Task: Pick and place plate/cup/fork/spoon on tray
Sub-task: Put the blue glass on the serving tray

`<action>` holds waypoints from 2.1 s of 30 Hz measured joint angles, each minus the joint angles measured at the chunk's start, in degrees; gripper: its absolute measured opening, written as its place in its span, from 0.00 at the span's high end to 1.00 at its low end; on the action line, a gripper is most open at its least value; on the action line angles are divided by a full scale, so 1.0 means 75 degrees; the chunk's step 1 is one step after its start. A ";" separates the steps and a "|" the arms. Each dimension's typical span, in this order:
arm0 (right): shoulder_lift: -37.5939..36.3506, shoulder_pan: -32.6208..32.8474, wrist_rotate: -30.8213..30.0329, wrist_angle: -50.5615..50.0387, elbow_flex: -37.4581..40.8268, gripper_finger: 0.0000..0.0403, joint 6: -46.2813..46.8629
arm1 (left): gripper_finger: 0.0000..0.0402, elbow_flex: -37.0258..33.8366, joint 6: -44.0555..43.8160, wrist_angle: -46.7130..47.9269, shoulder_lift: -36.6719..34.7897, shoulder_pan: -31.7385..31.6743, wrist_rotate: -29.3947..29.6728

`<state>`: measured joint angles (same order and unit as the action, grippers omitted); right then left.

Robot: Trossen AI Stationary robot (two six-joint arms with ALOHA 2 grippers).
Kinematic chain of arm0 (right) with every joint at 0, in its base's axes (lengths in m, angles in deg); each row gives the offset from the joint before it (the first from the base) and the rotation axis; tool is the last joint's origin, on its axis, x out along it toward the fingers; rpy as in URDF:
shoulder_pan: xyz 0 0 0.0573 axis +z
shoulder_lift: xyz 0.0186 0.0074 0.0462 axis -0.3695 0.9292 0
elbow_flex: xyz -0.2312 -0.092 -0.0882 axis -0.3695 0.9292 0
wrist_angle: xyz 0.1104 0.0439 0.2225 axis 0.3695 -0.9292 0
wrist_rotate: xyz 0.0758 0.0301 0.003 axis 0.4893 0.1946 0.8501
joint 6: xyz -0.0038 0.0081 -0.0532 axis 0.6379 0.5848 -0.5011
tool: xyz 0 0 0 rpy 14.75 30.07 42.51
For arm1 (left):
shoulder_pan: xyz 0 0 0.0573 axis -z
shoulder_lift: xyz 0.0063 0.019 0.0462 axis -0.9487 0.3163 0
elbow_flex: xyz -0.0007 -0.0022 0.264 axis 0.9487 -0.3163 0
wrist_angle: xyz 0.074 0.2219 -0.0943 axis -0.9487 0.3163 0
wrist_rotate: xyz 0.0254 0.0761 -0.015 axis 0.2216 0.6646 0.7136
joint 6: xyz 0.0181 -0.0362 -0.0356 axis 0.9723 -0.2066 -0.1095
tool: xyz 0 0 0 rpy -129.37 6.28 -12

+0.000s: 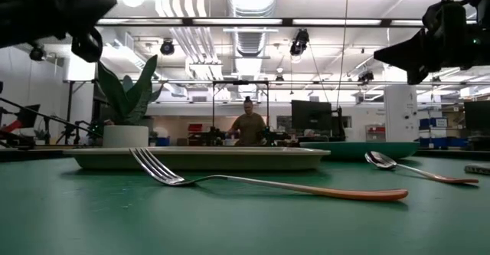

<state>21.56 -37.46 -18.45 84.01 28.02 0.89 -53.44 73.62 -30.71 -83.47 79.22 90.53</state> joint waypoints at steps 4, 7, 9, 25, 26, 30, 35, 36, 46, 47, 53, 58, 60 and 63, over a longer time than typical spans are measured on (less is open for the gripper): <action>0.0000 0.0000 -0.0003 0.0170 0.0000 0.97 0.0034 | 1.00 0.0001 0.0000 -0.0736 0.0078 -0.0003 -0.0002; 0.0000 0.0000 0.0000 0.0152 0.0000 0.97 0.0242 | 1.00 0.0003 -0.0097 -0.1173 0.0125 -0.0006 0.0135; 0.0000 0.0000 0.0001 0.0168 0.0002 0.97 0.0632 | 1.00 0.0003 -0.0573 -0.1496 0.0190 -0.0006 0.0195; 0.0000 0.0000 0.0530 0.1947 -0.0027 0.97 -0.0363 | 1.00 0.0234 -0.1177 -0.2356 0.1478 -0.0006 0.1531; 0.0000 0.0000 0.0530 0.1929 -0.0044 0.97 -0.0423 | 1.00 0.0239 -0.1180 -0.2449 0.1599 -0.0006 0.1722; -0.0001 0.0000 0.0528 0.1987 -0.0212 0.97 -0.0827 | 1.00 0.0474 -0.1418 -0.2412 0.2212 0.0000 0.2242; 0.0000 0.0000 0.0527 0.1907 -0.0281 0.97 -0.1184 | 1.00 0.1114 -0.1607 -0.2373 0.3151 -0.0005 0.2528; 0.0000 0.0000 0.0527 0.1907 -0.0283 0.97 -0.1200 | 1.00 0.1285 -0.1643 -0.2362 0.3381 0.0001 0.2532; 0.0000 0.0000 0.0469 0.1418 -0.0283 0.97 -0.0854 | 1.00 0.3739 -0.2844 -0.1039 0.6107 0.0402 0.1914; 0.0001 0.0000 0.0466 0.1317 -0.0283 0.97 -0.0926 | 1.00 0.4055 -0.2953 -0.0809 0.6308 0.0534 0.1898; 0.0004 0.0000 0.0462 0.1232 -0.0286 0.97 -0.0994 | 1.00 0.5602 -0.3409 0.0641 0.7326 0.1507 0.2116; -0.0009 0.0000 0.0457 0.1260 -0.0286 0.97 -0.1122 | 1.00 0.6689 -0.4504 0.2057 0.7967 0.2293 0.2323; -0.0009 0.0000 0.0455 0.1263 -0.0286 0.97 -0.1144 | 1.00 0.6966 -0.4904 0.2252 0.8179 0.2600 0.2349; -0.0009 0.0000 0.0455 0.1260 -0.0286 0.97 -0.1144 | 1.00 0.7317 -0.5649 0.2632 0.8401 0.2964 0.2355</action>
<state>21.50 -37.46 -15.04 93.46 25.88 -7.69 1.44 31.25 -10.97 -20.46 101.45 108.19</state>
